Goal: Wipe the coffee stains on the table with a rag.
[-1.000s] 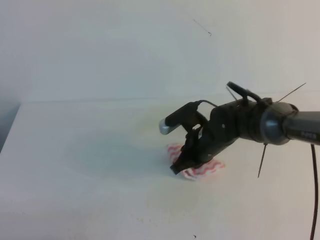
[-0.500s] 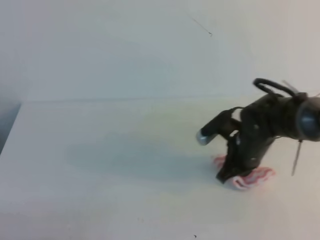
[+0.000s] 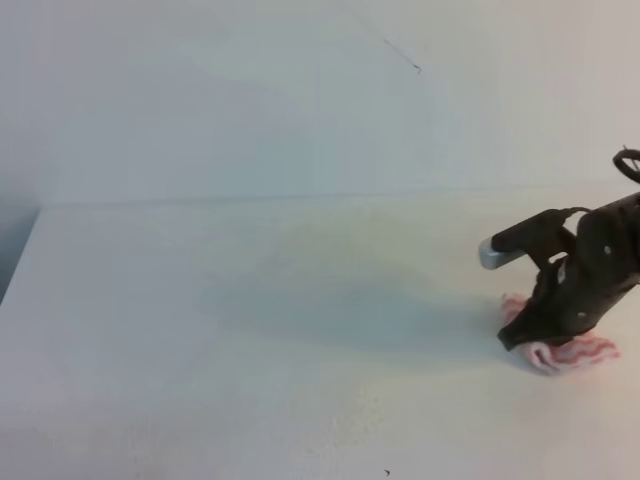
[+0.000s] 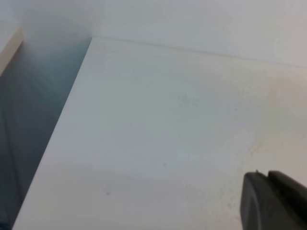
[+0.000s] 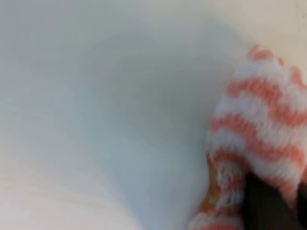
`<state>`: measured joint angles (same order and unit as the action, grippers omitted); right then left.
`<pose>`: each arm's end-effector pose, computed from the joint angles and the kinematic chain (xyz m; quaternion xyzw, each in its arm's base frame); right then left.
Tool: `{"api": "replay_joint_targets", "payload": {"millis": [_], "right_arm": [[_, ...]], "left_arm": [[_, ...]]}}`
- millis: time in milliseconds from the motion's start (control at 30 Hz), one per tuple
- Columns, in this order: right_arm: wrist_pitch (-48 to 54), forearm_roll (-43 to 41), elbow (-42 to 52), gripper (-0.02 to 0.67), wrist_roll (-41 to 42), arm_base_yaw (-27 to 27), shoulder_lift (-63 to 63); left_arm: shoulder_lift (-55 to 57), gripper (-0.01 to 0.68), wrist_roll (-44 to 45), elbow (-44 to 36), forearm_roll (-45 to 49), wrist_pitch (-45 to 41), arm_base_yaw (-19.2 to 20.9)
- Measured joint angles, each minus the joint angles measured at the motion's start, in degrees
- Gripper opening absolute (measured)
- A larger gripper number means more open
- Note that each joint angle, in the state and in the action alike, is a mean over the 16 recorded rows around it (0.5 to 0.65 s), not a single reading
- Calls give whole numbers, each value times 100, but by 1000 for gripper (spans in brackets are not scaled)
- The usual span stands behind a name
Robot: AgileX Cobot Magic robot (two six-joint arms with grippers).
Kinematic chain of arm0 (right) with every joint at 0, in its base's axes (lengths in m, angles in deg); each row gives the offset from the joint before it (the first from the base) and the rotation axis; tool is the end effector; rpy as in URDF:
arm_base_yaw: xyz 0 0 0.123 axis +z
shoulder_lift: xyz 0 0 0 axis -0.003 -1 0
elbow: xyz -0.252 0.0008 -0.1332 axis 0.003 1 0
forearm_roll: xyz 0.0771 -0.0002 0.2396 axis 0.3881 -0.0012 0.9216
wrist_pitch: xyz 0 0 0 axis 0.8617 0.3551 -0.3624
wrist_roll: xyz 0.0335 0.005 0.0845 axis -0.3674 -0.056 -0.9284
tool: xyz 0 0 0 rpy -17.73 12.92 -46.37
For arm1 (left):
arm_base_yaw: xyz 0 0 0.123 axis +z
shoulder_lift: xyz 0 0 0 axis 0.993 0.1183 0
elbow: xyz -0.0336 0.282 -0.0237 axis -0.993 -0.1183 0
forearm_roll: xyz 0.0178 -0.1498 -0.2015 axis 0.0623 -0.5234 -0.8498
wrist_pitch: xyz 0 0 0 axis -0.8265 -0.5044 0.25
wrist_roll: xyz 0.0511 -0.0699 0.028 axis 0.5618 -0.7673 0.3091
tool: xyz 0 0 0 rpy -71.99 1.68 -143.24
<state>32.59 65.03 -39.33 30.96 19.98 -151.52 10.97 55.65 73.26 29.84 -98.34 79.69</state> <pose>0.3544 0.1245 0.1109 -0.2546 0.9569 -0.0053 0.1396 0.0533 -0.0026 0.1711 -0.0877 0.7845 -0.1002 0.6057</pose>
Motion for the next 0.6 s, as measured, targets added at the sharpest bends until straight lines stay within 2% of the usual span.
{"api": "replay_joint_targets", "payload": {"millis": [400,600], "right_arm": [[51,1514,-477,30,701,1960,-100],[201,1745,-791,30,747,2522,133]], "left_arm": [[10,0,0,16,0,-18,0],[10,0,0,31,-1,0,0]]}}
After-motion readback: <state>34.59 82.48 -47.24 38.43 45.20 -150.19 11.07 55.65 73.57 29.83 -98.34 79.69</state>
